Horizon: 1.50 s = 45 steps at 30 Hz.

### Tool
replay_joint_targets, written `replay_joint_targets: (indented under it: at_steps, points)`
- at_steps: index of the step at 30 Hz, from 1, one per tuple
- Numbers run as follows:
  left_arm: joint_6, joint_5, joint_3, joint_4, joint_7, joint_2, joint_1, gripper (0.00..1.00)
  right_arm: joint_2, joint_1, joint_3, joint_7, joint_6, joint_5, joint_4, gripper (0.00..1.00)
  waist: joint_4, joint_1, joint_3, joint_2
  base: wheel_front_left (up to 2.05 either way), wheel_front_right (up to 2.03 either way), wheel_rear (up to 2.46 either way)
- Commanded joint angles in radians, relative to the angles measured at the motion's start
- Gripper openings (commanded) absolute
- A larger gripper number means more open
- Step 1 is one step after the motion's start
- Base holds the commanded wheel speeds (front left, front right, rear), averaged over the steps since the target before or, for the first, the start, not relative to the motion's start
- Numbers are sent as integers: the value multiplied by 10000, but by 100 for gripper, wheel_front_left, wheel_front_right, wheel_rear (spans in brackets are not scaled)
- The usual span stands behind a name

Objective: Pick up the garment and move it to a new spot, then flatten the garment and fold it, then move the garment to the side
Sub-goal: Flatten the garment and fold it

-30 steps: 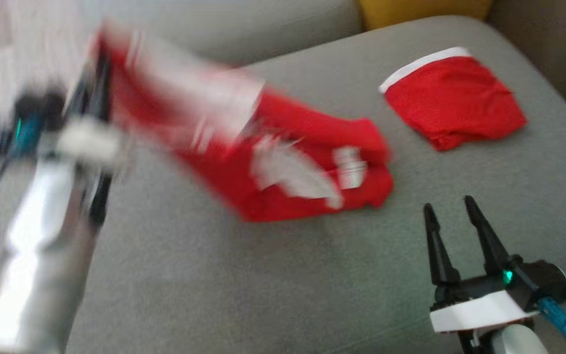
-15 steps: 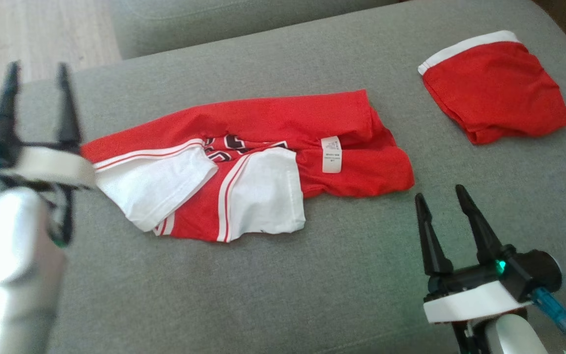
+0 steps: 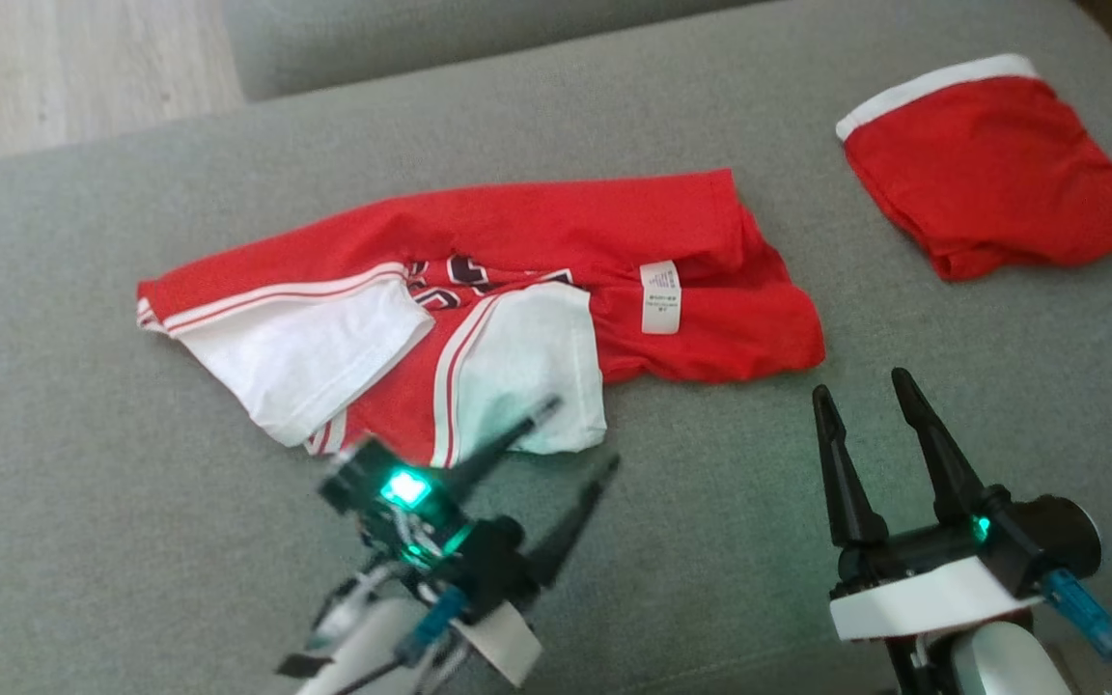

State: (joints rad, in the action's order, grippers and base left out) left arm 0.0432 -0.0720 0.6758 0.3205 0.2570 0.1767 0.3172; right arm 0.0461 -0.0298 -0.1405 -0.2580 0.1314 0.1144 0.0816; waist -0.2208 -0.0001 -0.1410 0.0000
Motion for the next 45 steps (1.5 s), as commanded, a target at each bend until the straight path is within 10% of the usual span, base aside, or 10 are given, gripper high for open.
replay_joint_targets:
  at_steps: [1,19,21,25,32,37,45]
  points:
    - [124,32,-147,91,46,-77,430,100,41,294,-226,-38,-7,20,-357,100,-70,1,-241,0,0,0,0]
    - [828,1375,828,4840,-705,-1121,2390,100,41,669,-397,-38,-7,25,-355,100,-518,1,-1117,0,0,0,0]
    - [858,1747,1047,5063,-907,-1167,2405,78,41,670,-403,-38,-7,16,-348,100,-537,1,-1074,0,0,0,0]
    - [869,2255,1432,5158,-695,-1209,2516,0,41,617,-388,-38,-7,-5,-339,100,-519,1,-952,0,0,0,0]
    - [735,2691,1538,4894,-133,-1204,2564,0,41,330,-193,-38,-7,-128,-222,100,-219,1,-472,0,0,0,0]
    - [-17,2304,1279,2594,38,-344,2103,0,41,-33,82,-38,-7,-341,77,100,327,1,72,0,0,0,0]
    - [-1792,1798,-368,-2269,45,2785,337,0,244,-498,-61,-38,-7,-374,678,100,1229,1,701,0,0,0,0]
